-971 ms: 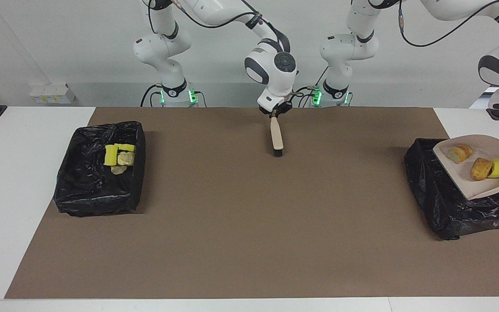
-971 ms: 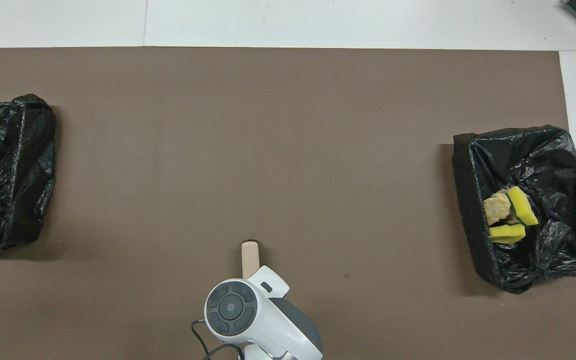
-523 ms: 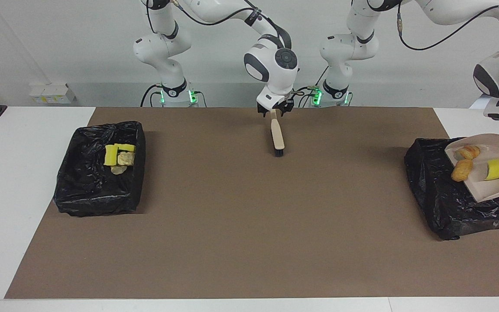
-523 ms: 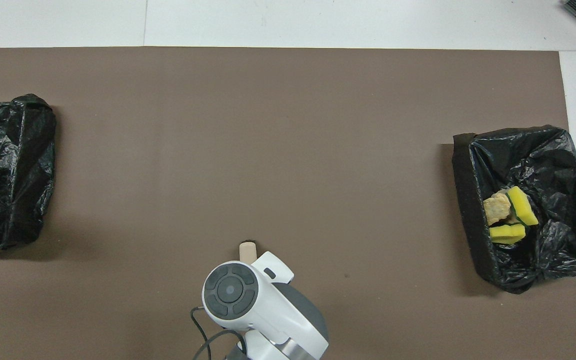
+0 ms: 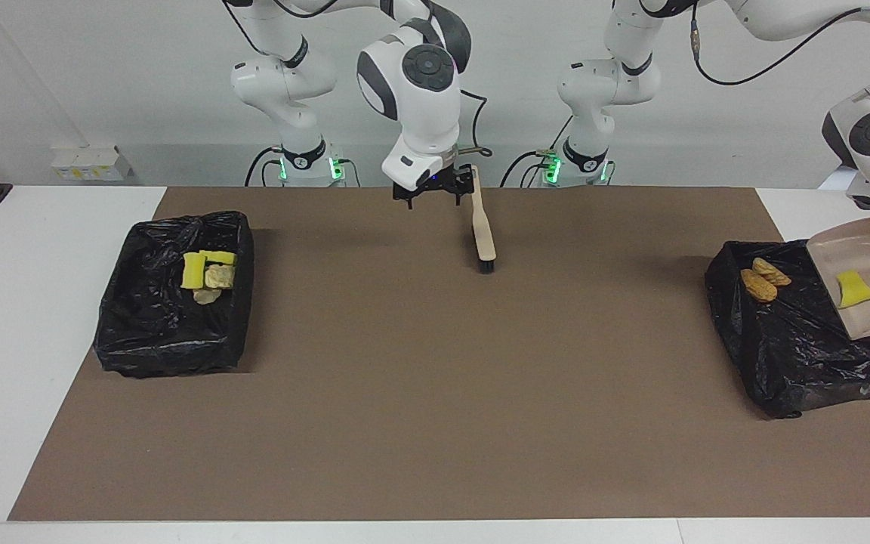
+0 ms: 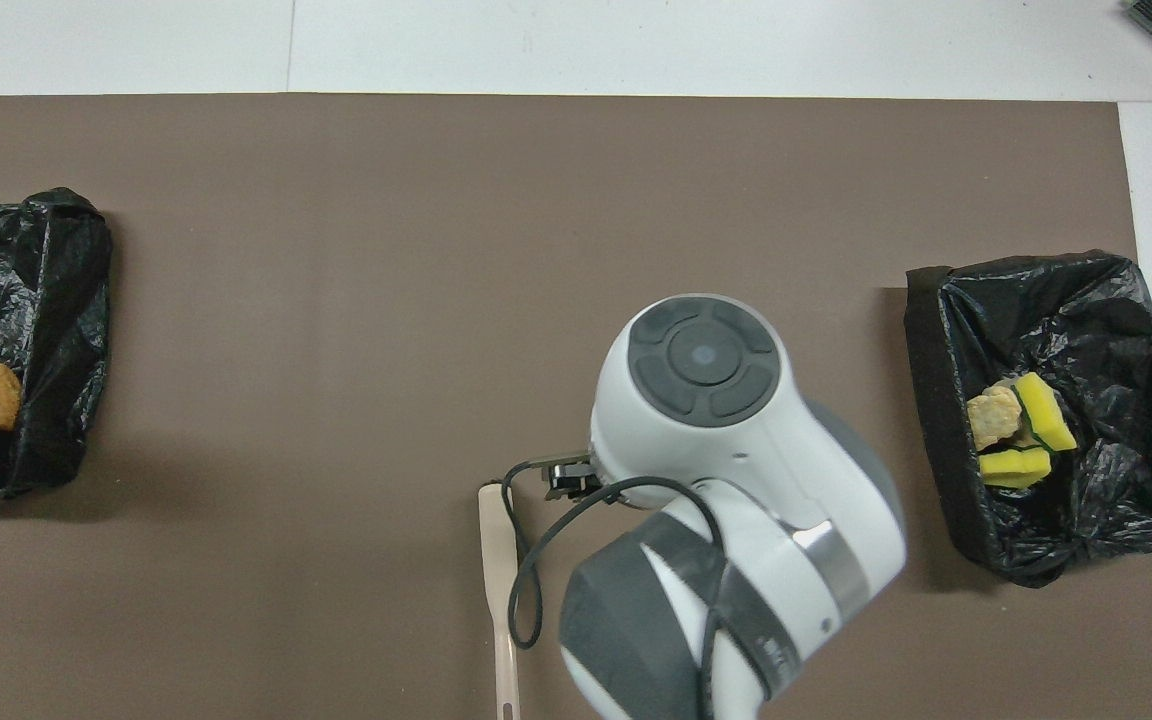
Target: Sweep and dump trash in bin
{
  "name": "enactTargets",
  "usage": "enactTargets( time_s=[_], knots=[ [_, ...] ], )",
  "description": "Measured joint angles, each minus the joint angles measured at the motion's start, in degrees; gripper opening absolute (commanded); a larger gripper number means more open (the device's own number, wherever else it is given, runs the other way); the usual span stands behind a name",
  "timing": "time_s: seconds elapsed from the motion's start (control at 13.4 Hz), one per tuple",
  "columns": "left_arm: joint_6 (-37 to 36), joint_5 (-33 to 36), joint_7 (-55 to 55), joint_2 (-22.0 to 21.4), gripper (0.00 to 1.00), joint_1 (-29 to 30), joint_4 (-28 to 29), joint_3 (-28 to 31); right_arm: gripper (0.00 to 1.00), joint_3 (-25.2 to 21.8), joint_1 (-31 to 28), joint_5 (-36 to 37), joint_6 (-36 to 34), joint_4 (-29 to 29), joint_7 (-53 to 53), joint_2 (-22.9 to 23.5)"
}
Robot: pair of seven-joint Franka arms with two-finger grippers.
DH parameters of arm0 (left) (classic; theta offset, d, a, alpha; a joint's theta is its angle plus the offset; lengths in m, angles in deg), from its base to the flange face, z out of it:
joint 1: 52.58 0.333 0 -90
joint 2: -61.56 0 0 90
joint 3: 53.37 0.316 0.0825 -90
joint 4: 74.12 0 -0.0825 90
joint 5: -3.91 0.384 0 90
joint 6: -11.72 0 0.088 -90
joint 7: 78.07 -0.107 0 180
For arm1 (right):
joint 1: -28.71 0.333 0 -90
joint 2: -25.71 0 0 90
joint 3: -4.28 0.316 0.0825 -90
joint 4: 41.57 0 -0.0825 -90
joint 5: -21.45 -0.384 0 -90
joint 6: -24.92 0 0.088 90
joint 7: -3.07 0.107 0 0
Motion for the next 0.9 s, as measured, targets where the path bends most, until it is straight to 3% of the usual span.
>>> enactTargets(
  time_s=[0.3, 0.6, 0.75, 0.9],
  knots=[
    [-1.63, 7.58, 5.00, -4.95, 0.00, -2.17, 4.82, -1.55, 1.00, -0.17, -8.34, 1.23, -2.25, -3.52, -8.36, 0.00],
    [-2.63, 13.25, 9.90, -5.82, 0.00, -2.75, 6.79, -3.66, 1.00, -0.79, -15.64, 2.16, -2.26, -4.02, -17.03, -0.03],
    [-2.92, 20.21, 16.32, -5.32, 0.00, -2.84, 8.81, -3.65, 1.00, -4.58, -15.86, 4.29, -2.24, -4.24, -22.27, -0.08],
    [-4.66, 24.15, 19.67, -4.83, 0.00, -3.16, 9.01, -3.71, 1.00, -12.33, -14.23, 4.76, -2.05, -6.44, -27.00, -0.29]
  ],
)
